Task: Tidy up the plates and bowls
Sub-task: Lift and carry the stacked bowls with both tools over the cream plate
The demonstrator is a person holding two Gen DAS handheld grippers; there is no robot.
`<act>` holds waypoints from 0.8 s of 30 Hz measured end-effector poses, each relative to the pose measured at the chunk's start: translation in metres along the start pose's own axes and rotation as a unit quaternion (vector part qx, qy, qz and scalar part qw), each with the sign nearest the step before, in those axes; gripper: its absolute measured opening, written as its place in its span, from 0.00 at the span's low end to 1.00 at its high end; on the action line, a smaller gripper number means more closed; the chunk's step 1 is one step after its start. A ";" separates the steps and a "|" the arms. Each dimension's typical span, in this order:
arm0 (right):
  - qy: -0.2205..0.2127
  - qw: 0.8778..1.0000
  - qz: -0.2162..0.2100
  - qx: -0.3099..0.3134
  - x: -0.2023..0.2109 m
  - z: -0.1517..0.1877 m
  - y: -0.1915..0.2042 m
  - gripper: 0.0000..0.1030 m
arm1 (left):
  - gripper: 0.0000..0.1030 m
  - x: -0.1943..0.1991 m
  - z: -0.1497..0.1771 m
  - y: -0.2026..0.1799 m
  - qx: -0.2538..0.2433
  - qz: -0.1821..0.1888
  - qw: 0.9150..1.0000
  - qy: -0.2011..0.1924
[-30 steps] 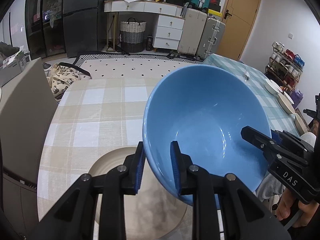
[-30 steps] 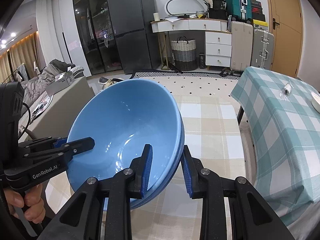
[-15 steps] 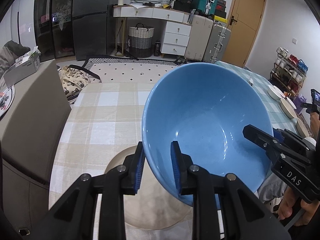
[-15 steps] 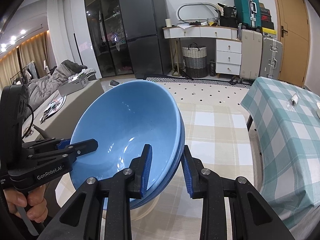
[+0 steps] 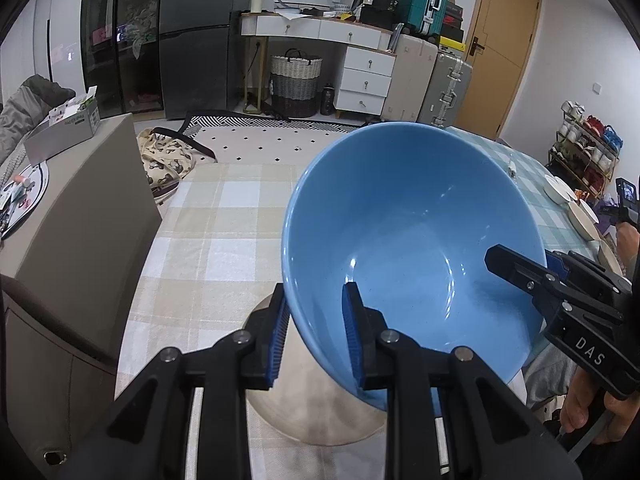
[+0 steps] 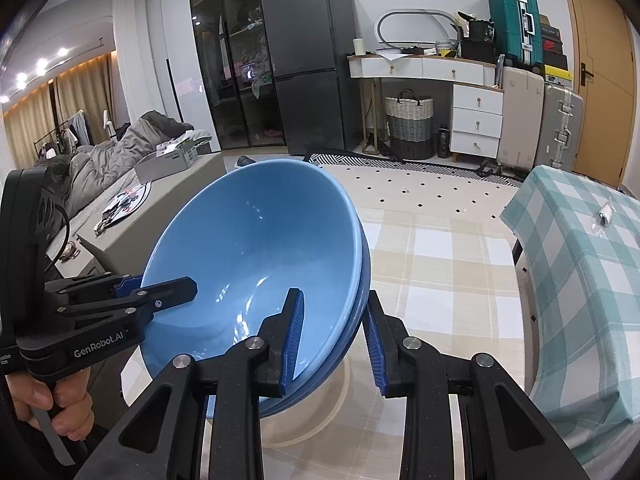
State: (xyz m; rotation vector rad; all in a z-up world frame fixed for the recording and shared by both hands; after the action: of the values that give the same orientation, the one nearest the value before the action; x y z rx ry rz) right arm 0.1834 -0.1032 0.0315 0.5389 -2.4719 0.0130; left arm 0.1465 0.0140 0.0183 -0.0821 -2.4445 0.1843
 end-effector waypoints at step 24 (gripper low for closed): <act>0.028 0.999 -0.028 0.031 -0.026 0.012 0.041 0.29 | 0.24 0.004 0.025 0.035 0.010 -0.022 0.999 0.020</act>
State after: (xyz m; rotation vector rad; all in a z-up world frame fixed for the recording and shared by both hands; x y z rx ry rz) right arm 0.1801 -0.0572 0.0123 0.6246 -2.4070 0.0825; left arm 0.1279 0.0462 -0.0033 -0.0223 -2.4017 0.1846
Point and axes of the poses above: each gripper's, at about its wrist camera, not at the fingertips, and x roughly against the way its jaws point, y to its left, z to its underside, the point moved 7 cm from there along -x, roughly the way its jaws point, and after that the axes turned 7 degrees about -y, right-handed, at the moved point
